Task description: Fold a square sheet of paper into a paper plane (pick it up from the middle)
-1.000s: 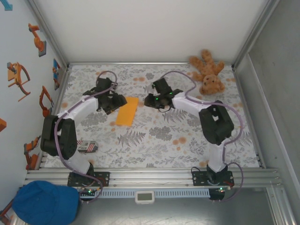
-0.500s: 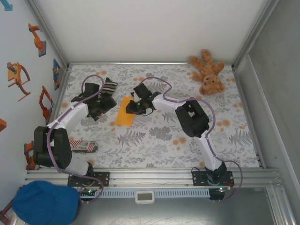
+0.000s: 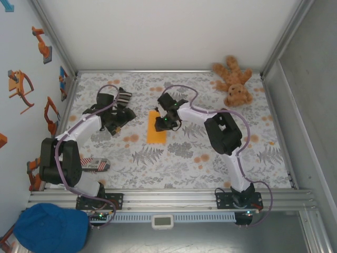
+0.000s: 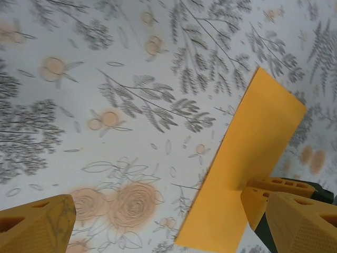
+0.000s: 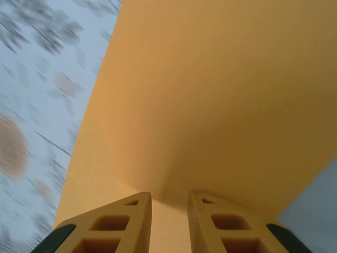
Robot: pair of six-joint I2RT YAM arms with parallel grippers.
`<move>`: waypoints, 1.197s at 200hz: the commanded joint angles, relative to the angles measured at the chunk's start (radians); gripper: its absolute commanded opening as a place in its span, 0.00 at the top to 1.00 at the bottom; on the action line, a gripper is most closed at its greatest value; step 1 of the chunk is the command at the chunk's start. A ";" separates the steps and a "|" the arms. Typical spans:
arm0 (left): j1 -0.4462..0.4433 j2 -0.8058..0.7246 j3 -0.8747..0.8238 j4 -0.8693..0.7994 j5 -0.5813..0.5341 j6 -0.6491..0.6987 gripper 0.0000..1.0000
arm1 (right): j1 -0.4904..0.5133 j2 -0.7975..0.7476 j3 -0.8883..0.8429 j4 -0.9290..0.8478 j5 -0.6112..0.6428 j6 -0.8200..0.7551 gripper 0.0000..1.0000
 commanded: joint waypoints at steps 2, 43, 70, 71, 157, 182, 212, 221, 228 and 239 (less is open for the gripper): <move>-0.051 0.031 0.017 0.034 0.095 0.018 0.07 | -0.037 -0.060 -0.050 -0.167 0.043 -0.219 0.75; -0.135 0.076 0.003 0.127 0.178 -0.079 0.11 | -0.089 -0.231 -0.161 0.000 -0.033 -0.048 0.77; -0.188 0.077 -0.057 0.221 0.207 -0.170 0.13 | -0.096 -0.303 -0.278 0.176 -0.019 0.193 0.77; -0.190 0.078 -0.058 0.224 0.208 -0.173 0.13 | -0.096 -0.302 -0.280 0.178 -0.017 0.199 0.77; -0.312 0.171 -0.092 0.347 0.235 -0.263 0.34 | -0.102 -0.167 -0.296 0.223 -0.019 0.340 0.80; -0.328 0.212 -0.079 0.341 0.214 -0.272 0.43 | -0.110 -0.137 -0.324 0.234 -0.041 0.369 0.80; -0.337 0.234 -0.087 0.363 0.199 -0.280 0.46 | -0.120 -0.138 -0.370 0.262 -0.049 0.385 0.80; -0.337 0.233 -0.088 0.354 0.187 -0.272 0.46 | -0.122 -0.137 -0.378 0.263 -0.051 0.385 0.80; -0.337 0.231 -0.088 0.353 0.179 -0.264 0.46 | -0.125 -0.136 -0.382 0.262 -0.051 0.383 0.80; -0.339 0.236 -0.085 0.350 0.178 -0.252 0.48 | -0.128 -0.137 -0.389 0.262 -0.052 0.380 0.80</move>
